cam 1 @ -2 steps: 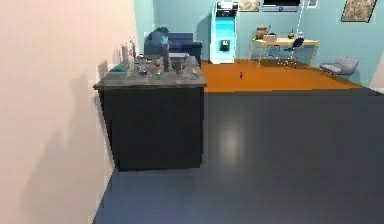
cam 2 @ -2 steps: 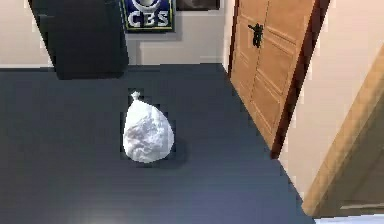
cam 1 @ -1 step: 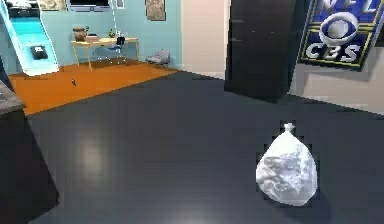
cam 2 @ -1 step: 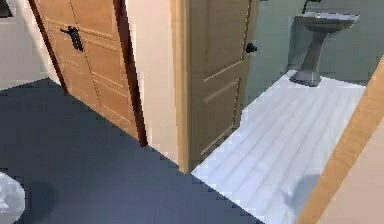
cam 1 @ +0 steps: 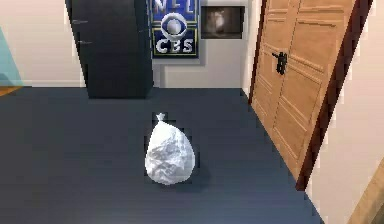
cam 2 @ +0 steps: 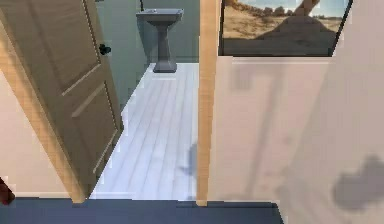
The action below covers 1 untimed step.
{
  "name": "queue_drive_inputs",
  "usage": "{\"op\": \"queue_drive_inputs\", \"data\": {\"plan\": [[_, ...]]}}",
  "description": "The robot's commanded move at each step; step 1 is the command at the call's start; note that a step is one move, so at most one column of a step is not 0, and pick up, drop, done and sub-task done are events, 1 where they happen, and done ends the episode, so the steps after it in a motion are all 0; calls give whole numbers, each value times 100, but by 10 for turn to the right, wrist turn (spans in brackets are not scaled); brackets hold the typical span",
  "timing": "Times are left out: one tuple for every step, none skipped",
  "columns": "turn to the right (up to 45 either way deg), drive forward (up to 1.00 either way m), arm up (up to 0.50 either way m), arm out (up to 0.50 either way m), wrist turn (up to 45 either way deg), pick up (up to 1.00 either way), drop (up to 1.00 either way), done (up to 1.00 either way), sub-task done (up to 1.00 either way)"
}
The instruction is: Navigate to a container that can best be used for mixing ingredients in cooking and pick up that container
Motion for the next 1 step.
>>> {"op": "queue_drive_inputs", "data": {"plan": [[0,35,0,0,0,0,0,0,0]]}}
